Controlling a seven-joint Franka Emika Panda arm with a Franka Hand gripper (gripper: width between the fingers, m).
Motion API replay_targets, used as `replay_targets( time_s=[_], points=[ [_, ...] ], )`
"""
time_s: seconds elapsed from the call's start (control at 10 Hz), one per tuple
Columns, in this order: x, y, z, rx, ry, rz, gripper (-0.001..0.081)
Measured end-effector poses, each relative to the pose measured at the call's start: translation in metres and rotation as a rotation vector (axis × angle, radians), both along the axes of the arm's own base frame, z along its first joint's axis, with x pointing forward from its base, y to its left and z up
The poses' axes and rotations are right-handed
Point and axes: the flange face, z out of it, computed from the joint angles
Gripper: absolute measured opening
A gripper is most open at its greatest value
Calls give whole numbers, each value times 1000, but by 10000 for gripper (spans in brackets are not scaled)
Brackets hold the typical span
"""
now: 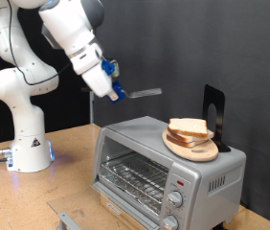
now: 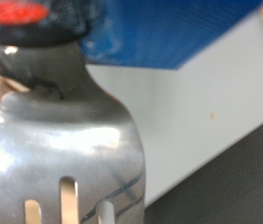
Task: Make a piece of toast with the oven
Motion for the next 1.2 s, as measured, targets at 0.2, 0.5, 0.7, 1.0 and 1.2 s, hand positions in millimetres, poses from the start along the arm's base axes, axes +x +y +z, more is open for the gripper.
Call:
replay_targets(
  time_s=[0.2,0.5,0.7,1.0,1.2],
  points=[
    [-3,-8,-1,4,41,-20,452],
    [-3,-14,-7,17,120,-113,452],
    [-1,-31,-8,48,160,-207,452],
    [8,-58,-11,11,283,-249,452],
    [20,-68,-19,-6,316,-256,452]
  ],
)
